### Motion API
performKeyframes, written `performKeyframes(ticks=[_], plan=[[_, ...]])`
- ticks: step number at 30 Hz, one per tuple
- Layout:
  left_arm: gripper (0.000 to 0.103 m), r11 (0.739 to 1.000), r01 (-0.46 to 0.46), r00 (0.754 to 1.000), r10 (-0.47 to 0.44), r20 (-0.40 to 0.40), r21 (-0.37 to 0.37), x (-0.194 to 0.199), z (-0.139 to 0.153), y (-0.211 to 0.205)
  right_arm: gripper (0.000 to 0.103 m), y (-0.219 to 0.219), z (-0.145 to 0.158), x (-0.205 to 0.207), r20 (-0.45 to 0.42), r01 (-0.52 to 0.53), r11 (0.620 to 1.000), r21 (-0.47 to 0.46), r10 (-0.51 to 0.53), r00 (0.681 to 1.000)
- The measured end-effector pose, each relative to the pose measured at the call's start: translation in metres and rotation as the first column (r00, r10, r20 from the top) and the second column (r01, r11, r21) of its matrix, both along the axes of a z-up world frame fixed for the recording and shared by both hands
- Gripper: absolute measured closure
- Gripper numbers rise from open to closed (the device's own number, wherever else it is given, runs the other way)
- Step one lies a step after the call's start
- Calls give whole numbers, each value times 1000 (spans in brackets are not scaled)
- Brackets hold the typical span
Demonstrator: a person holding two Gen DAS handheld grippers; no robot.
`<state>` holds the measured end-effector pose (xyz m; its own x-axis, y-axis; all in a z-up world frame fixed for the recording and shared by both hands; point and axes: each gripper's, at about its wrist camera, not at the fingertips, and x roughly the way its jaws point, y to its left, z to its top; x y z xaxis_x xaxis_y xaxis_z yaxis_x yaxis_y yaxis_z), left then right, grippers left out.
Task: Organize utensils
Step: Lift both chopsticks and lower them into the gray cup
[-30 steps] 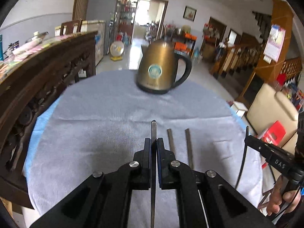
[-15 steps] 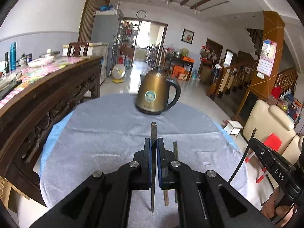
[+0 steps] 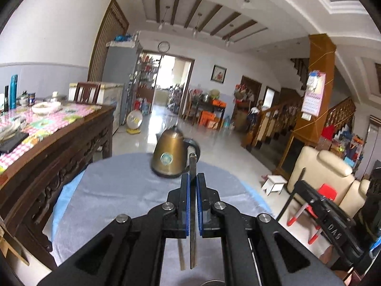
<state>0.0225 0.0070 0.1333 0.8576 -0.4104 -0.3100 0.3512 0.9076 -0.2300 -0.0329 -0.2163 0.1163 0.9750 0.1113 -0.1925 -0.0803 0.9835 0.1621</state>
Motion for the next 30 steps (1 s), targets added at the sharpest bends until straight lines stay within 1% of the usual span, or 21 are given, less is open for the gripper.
performKeyframes(ticks=[2, 5, 9, 14, 17, 22, 26, 30], plan=[[98, 1000, 17, 1000, -17, 26, -5, -10, 10, 0, 96, 5, 7, -7, 21, -10, 1000, 0, 10, 1000], [98, 999, 41, 998, -41, 46, -15, -23, 19, 0, 96, 13, 13, -17, 40, -30, 1000, 3, 30, 999], [98, 998, 65, 997, -64, 40, -20, -32, 17, -1, 96, 25, 9, -26, 42, -47, 999, -10, 47, 998], [98, 997, 76, 997, -76, -5, -23, -36, -1, -3, 96, 37, -5, -30, 17, -56, 998, -30, 57, 998], [98, 998, 61, 998, -62, -34, -22, -34, -16, -4, 96, 41, -16, -32, 9, -45, 998, -46, 46, 999], [98, 999, 47, 995, -48, -85, -9, -30, -38, -10, 96, 49, -41, -27, -38, -33, 996, -79, 31, 999], [98, 1000, 30, 993, -29, -110, 9, -29, -52, -12, 96, 46, -59, -22, -90, -36, 998, -48, 31, 995], [98, 999, 30, 989, -26, -145, 24, -27, -63, -14, 96, 36, -74, -17, -149, -40, 999, 6, 40, 988]])
